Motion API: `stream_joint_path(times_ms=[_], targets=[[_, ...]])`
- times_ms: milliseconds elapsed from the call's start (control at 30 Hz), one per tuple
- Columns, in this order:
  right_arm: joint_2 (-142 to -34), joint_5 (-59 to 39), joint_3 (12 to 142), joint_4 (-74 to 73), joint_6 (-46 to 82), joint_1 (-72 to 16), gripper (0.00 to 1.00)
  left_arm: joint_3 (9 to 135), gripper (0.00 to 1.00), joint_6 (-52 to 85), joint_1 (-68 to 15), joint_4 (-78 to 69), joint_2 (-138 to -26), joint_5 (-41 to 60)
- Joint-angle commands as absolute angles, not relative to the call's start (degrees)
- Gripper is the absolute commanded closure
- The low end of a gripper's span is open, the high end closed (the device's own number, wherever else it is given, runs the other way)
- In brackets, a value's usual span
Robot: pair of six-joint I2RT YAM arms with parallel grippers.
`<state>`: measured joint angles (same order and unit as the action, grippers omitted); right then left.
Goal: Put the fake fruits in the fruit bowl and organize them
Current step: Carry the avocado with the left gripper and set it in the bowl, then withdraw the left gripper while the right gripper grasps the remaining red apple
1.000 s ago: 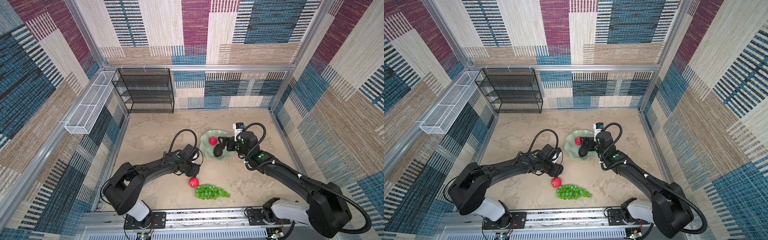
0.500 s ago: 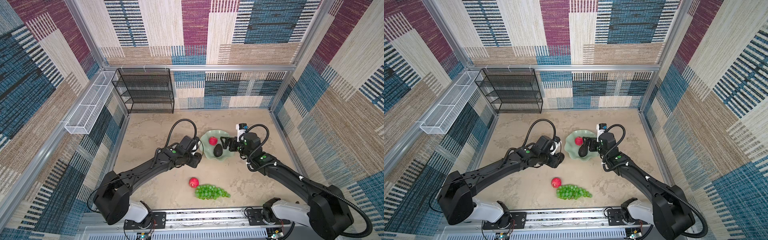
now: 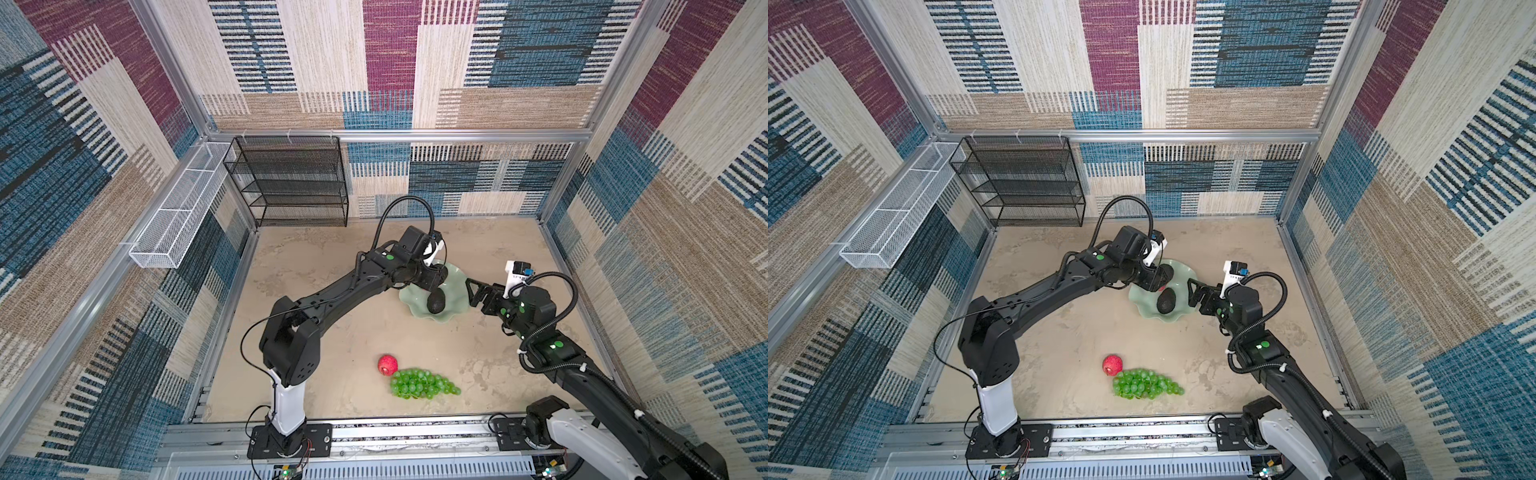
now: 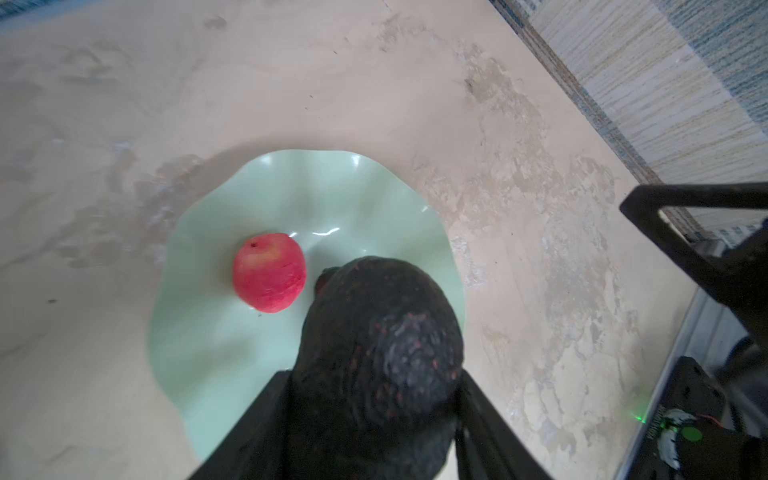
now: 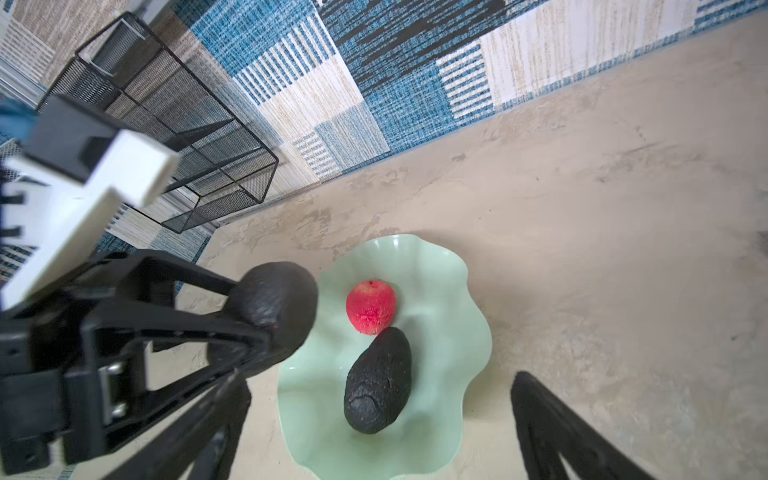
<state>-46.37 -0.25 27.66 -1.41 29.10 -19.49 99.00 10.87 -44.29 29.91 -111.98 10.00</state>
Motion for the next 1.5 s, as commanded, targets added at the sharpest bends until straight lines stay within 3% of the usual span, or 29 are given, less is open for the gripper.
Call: stream_joint_path(times_ms=[0, 433, 1000, 1233, 1467], targets=[[-42.7, 1.9, 26.3, 1.9, 32.1, -19.5, 0.0, 103.1, 0.47, 15.1, -45.2, 31.4, -116.1, 13.1], [-38.6, 0.2, 23.0, 2.0, 34.9, -19.4, 0.0, 114.4, 0.44, 20.3, -46.2, 33.1, -129.6, 10.1], [-39.7, 0.7, 24.0, 2.0, 33.6, -19.4, 0.0, 115.1, 0.26, 23.1, -46.2, 33.1, -131.5, 9.2], [-44.6, 1.0, 28.9, 6.6, 26.2, -19.5, 0.04, 110.5, 0.26, 22.2, -45.4, 29.2, -123.8, 3.1], [-54.8, -3.9, 34.1, 7.7, 21.4, -24.3, 0.1, 86.5, 0.24, 24.3, -39.1, 13.3, -101.9, -5.6]])
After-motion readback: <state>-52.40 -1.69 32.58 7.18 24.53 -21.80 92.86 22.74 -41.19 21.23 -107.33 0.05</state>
